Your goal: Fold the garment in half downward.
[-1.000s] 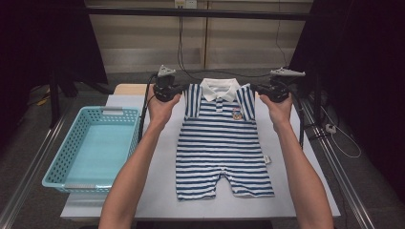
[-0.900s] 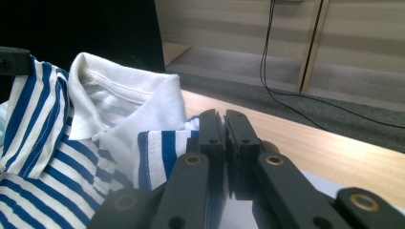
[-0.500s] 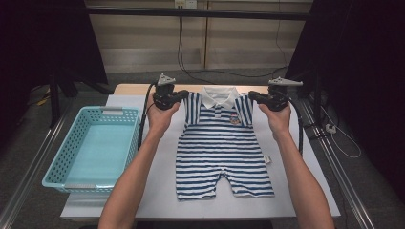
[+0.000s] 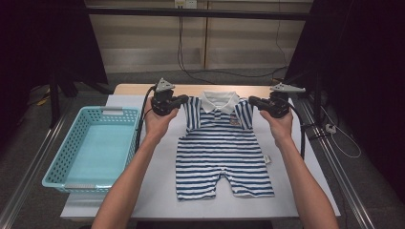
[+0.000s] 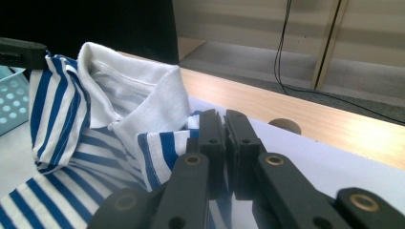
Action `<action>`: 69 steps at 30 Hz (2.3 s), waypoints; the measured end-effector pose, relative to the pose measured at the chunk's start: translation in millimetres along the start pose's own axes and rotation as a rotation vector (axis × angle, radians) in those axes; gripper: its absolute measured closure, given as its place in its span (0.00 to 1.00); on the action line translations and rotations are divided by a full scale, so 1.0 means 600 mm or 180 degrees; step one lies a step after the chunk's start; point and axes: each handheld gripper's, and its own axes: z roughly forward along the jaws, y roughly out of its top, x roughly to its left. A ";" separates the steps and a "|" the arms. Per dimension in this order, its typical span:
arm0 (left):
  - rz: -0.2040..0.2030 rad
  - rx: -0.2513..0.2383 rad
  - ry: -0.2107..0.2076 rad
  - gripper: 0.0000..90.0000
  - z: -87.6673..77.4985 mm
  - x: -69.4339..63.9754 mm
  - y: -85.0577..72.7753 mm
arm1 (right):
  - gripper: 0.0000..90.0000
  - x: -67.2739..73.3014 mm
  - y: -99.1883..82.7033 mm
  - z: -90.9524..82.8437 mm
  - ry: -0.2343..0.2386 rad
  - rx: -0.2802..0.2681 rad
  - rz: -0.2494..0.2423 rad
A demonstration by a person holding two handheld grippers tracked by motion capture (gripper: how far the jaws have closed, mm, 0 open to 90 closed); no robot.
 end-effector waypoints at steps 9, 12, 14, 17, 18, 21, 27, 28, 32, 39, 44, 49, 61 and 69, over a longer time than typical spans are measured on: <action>0.0171 0.0014 -0.0076 0.99 -0.020 -0.016 -0.001 | 0.96 0.012 -0.015 -0.017 0.0039 0.0008 -0.0041; 0.0198 0.0014 -0.0107 0.99 -0.024 -0.022 -0.004 | 0.96 0.016 -0.019 -0.024 0.0060 0.0013 -0.0047; 0.0243 0.0016 -0.0124 0.99 -0.028 -0.026 -0.006 | 0.96 0.019 -0.022 -0.028 0.0064 0.0029 -0.0049; 0.0270 0.0032 -0.0141 0.99 -0.032 -0.029 -0.012 | 0.96 0.023 -0.027 -0.034 0.0063 0.0048 -0.0097; 0.0274 0.0046 -0.0142 0.99 -0.034 -0.030 -0.014 | 0.96 0.024 -0.030 -0.036 0.0065 0.0062 -0.0094; 0.0305 0.0050 -0.0173 0.99 -0.039 -0.035 -0.021 | 0.96 0.028 -0.036 -0.040 0.0064 0.0096 -0.0113; 0.0412 0.0094 -0.0237 0.99 -0.050 -0.050 -0.035 | 0.96 0.040 -0.047 -0.048 0.0082 0.0160 -0.0217; 0.0420 0.0102 -0.0245 0.99 -0.052 -0.053 -0.037 | 0.96 0.042 -0.049 -0.050 0.0080 0.0162 -0.0228; 0.0475 0.0129 -0.0295 0.99 -0.057 -0.063 -0.045 | 0.96 0.050 -0.057 -0.054 0.0120 0.0218 -0.0262; 0.0519 0.0196 -0.0406 0.99 -0.065 -0.078 -0.058 | 0.96 0.064 -0.071 -0.062 0.0165 0.0259 -0.0284; 0.0567 0.0240 -0.0443 0.99 -0.071 -0.085 -0.067 | 0.96 0.070 -0.082 -0.068 0.0186 0.0300 -0.0312; 0.0569 0.0224 -0.0487 0.99 -0.079 -0.090 -0.071 | 0.96 0.073 -0.088 -0.076 0.0198 0.0319 -0.0308; 0.0632 0.0325 -0.0533 0.99 -0.096 -0.104 -0.101 | 0.96 0.074 -0.104 -0.104 0.0255 0.0295 -0.0255; 0.0649 0.0353 -0.0573 0.98 -0.109 -0.109 -0.111 | 0.96 0.079 -0.115 -0.119 0.0292 0.0303 -0.0258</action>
